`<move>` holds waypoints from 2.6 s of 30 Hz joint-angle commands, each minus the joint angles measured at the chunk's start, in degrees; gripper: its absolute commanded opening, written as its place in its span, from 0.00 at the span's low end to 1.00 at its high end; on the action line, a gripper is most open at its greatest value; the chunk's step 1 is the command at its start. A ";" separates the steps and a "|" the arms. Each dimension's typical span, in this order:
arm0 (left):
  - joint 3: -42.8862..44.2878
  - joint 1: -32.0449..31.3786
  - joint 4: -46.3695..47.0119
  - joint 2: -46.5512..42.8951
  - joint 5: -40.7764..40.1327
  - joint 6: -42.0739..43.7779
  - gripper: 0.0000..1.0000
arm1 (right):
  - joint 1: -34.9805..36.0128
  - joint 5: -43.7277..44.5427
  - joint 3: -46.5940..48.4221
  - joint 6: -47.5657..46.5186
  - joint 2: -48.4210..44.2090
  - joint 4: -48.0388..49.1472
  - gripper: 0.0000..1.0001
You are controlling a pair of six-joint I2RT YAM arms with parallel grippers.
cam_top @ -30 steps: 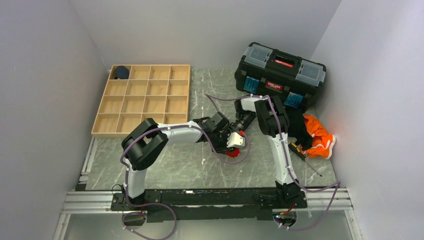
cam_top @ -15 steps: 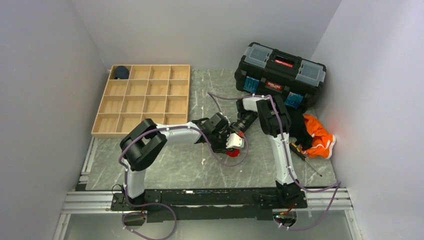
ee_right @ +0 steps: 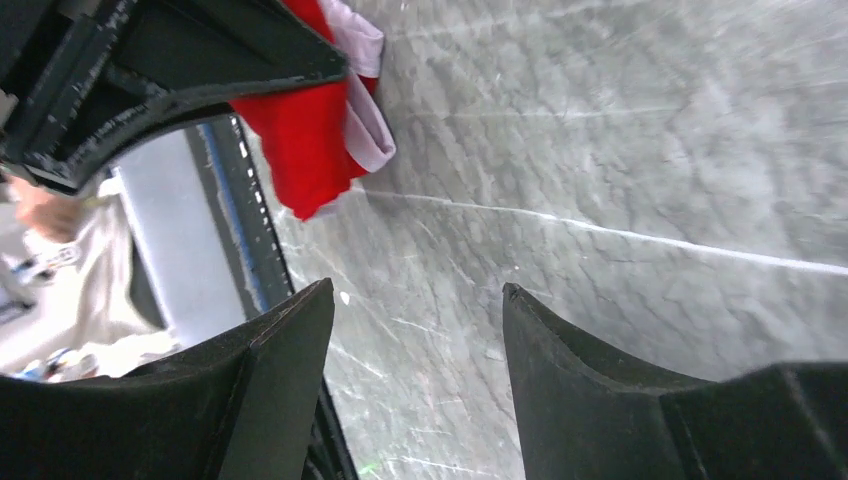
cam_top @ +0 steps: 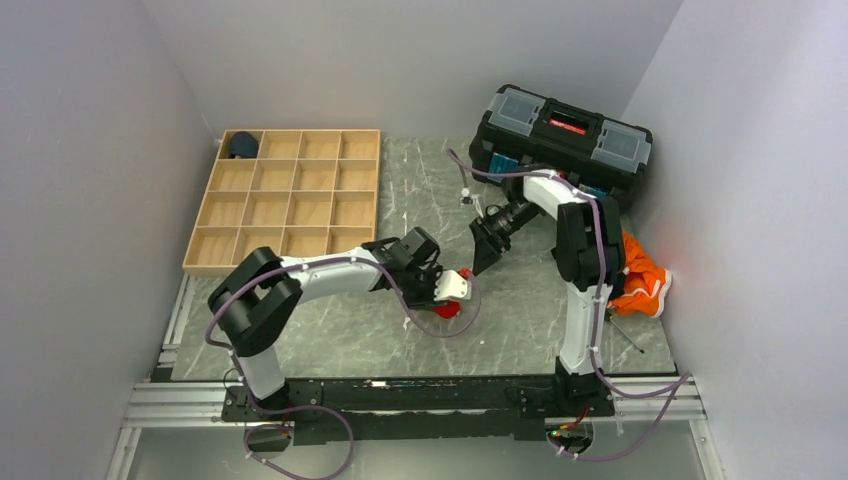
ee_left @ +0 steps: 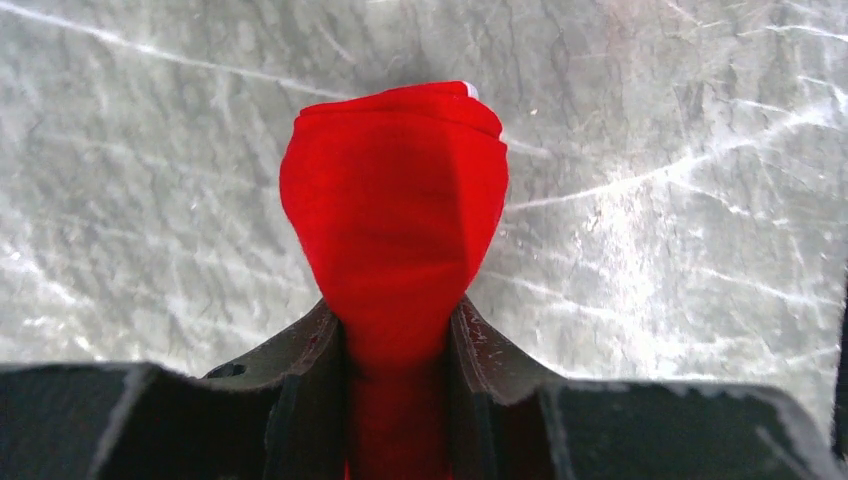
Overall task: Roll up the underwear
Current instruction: Pick up the underwear from the center of the board, then move the storage box to the center of the board.
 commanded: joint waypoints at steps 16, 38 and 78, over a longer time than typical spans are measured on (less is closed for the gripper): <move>9.60 26.85 -14.13 -20.94 7.73 -8.20 0.00 | 7.28 8.71 0.60 18.90 -16.68 28.12 0.62; 10.94 65.71 -18.90 -29.43 3.29 -11.49 0.00 | 27.56 29.84 25.07 48.44 7.00 45.44 0.62; 8.60 60.76 1.14 -21.38 -4.33 3.48 0.00 | 28.28 37.58 -10.50 47.22 -8.59 55.36 0.13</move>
